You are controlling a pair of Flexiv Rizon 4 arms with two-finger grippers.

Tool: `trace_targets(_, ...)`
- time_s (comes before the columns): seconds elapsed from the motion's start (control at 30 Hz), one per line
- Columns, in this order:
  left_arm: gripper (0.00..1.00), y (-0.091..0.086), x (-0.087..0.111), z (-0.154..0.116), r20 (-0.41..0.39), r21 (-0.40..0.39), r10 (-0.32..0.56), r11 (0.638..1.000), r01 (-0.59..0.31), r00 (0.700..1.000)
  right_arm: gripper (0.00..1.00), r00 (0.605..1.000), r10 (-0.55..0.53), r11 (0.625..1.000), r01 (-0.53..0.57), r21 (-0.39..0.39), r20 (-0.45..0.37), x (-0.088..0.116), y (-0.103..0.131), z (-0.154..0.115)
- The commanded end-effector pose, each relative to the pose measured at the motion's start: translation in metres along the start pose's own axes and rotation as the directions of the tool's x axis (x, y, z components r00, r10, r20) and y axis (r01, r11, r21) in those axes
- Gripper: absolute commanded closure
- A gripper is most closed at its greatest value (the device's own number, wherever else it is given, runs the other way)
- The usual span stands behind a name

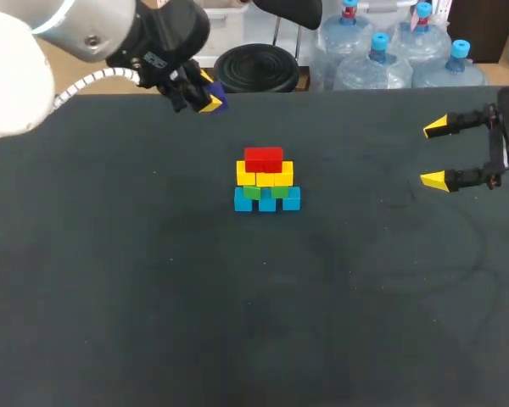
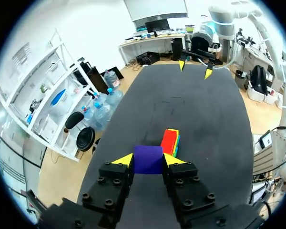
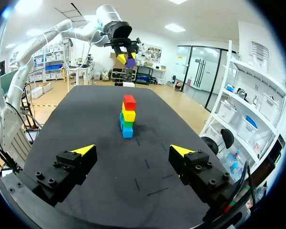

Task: Place the blue cubes, place green cubes on the blue cubes, place the yellow cubes on the green cubes, then place the red cubes on the yellow cubes, and place purple cube on the red cubes.

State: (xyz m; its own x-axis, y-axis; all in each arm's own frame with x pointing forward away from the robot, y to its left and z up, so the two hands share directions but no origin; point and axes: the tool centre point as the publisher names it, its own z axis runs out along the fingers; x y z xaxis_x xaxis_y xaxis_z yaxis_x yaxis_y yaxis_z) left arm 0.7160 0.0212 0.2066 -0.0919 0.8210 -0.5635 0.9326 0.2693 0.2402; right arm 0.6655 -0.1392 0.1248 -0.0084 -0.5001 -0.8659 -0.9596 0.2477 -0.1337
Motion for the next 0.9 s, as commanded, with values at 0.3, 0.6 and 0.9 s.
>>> trace_targets(0.3, 1.0, -0.007, -0.019, 0.012, -0.095, 0.192, 0.128, 0.975, -0.108, 0.987, 0.0, 1.0, -0.001, 1.0, 0.001, 0.0, 0.001, 0.0, 0.0, 0.001)
trace_targets(0.6, 1.0, -0.012, -0.027, 0.02, -0.144, 0.232, 0.129, 0.968, -0.093, 0.981, 0.0, 1.0, -0.001, 1.0, 0.001, 0.0, 0.001, 0.0, 0.0, 0.001)
trace_targets(0.9, 1.0, -0.022, -0.029, 0.034, -0.177, 0.248, 0.143, 0.964, -0.096, 0.974, 0.0, 1.0, -0.001, 1.0, 0.001, 0.0, 0.001, 0.0, 0.0, 0.001)
